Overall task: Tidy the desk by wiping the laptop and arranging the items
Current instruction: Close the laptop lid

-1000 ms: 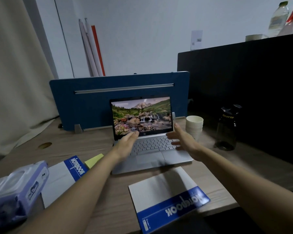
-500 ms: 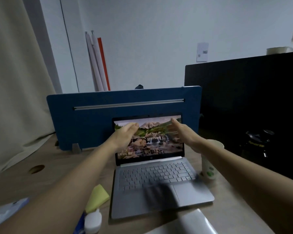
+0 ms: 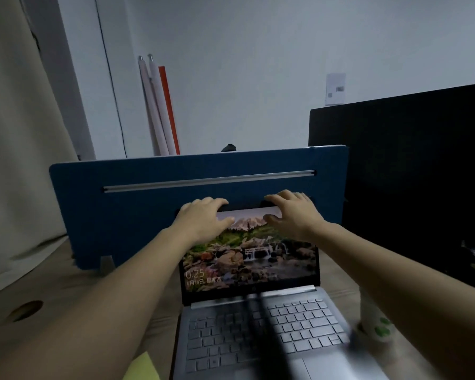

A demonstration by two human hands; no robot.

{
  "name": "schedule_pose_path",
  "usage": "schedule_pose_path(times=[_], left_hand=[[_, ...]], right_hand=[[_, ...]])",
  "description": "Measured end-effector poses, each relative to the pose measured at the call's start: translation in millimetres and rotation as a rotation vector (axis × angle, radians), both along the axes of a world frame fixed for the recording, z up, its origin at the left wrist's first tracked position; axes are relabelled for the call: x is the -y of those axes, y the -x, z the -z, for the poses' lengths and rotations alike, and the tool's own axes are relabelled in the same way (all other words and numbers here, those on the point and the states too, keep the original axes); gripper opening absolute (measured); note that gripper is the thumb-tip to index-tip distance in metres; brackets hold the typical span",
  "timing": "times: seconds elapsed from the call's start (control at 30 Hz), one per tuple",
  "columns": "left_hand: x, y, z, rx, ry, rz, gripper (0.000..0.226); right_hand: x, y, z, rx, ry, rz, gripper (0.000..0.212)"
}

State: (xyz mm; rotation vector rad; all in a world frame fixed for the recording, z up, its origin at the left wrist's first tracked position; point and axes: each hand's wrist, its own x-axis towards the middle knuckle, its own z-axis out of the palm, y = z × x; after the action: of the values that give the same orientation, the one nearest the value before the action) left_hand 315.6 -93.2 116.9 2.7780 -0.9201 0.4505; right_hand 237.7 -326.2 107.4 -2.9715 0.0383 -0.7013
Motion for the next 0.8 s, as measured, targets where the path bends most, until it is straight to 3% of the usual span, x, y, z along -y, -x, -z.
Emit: schedule_pose_path(times=[0.13,0.47,0.8], left_hand=[[-5,17,1,0.06,0.003,0.007,0.064],[-22,99,2,0.073,0.005,0.005,0.056],[-39,184,45,0.018,-0.084,0.005,0.046]], right_hand=[[-3,14,4,0.096,0.084,0.007,0.06],[-19,90,5,0.053,0.132,0.041,0.055],[-35,180,59,0.026,0.035,-0.018,0.043]])
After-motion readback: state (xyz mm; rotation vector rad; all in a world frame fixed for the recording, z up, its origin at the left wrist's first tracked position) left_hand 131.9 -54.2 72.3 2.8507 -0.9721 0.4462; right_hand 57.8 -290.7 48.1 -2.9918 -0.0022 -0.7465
